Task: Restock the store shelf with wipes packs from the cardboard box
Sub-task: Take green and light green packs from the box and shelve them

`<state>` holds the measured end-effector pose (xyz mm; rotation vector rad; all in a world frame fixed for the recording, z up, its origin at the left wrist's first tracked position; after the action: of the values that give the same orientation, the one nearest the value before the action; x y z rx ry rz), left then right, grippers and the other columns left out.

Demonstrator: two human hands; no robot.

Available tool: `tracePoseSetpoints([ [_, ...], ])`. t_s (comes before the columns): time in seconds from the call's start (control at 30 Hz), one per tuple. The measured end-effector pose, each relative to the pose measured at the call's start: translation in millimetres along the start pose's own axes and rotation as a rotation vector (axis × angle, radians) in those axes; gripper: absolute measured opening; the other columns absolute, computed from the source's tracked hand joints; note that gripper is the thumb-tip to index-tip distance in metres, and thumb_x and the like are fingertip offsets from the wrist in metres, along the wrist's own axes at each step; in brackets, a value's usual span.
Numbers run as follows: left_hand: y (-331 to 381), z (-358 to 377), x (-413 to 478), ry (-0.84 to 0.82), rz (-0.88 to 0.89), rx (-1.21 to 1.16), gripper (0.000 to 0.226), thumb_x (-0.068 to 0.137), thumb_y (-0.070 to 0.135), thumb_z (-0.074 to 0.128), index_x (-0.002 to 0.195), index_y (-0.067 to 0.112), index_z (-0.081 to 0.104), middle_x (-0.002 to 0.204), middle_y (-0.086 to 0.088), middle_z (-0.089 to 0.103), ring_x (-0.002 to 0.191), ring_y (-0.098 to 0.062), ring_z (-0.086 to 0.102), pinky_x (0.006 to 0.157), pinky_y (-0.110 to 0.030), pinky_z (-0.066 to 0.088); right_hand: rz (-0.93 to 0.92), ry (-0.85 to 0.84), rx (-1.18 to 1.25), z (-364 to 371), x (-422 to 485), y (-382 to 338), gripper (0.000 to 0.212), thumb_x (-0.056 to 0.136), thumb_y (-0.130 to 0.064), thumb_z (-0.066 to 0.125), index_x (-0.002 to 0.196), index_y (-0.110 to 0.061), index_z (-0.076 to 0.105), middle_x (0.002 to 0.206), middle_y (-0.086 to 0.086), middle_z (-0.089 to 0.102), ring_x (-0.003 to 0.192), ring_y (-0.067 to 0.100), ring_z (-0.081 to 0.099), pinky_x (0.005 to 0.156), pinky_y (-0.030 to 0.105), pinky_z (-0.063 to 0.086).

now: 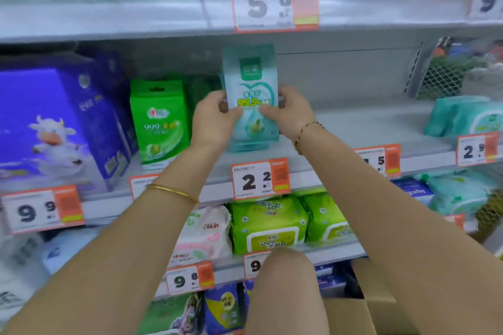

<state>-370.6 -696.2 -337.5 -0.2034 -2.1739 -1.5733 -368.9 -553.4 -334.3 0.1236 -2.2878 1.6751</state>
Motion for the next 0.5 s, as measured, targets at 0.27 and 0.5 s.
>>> tracePoseSetpoints([
  [0.27, -32, 5, -5, 0.105, -0.035, 0.153, 0.019, 0.084, 0.008, 0.067, 0.098, 0.007, 0.054, 0.091, -0.005, 0.059, 0.080, -0.017, 0.056, 0.074, -0.031, 0.049, -0.014, 0.052, -0.298, 20, 14, 31, 0.036, 0.089, -0.012, 0.061, 0.121, -0.004, 0.047, 0.118, 0.014, 0.057, 0.093, 0.024, 0.055, 0.078, 0.029, 0.045],
  [0.5, -36, 5, 1, 0.097, -0.063, 0.205, 0.025, 0.083, 0.012, 0.069, 0.097, 0.010, 0.049, 0.106, -0.016, 0.061, 0.094, -0.029, 0.061, 0.084, -0.042, 0.052, 0.088, 0.028, -0.292, 22, 25, 45, 0.045, 0.083, -0.022, 0.069, 0.117, -0.001, 0.050, 0.119, 0.015, 0.056, 0.102, 0.028, 0.059, 0.086, 0.034, 0.050],
])
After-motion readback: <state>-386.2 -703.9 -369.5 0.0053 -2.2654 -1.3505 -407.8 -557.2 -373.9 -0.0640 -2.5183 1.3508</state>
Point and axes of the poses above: each hand's wrist, its own x-axis towards the middle knuckle, its own z-axis out of the palm, y = z × x, the point moved 5 cm from there along x, towards the middle knuckle
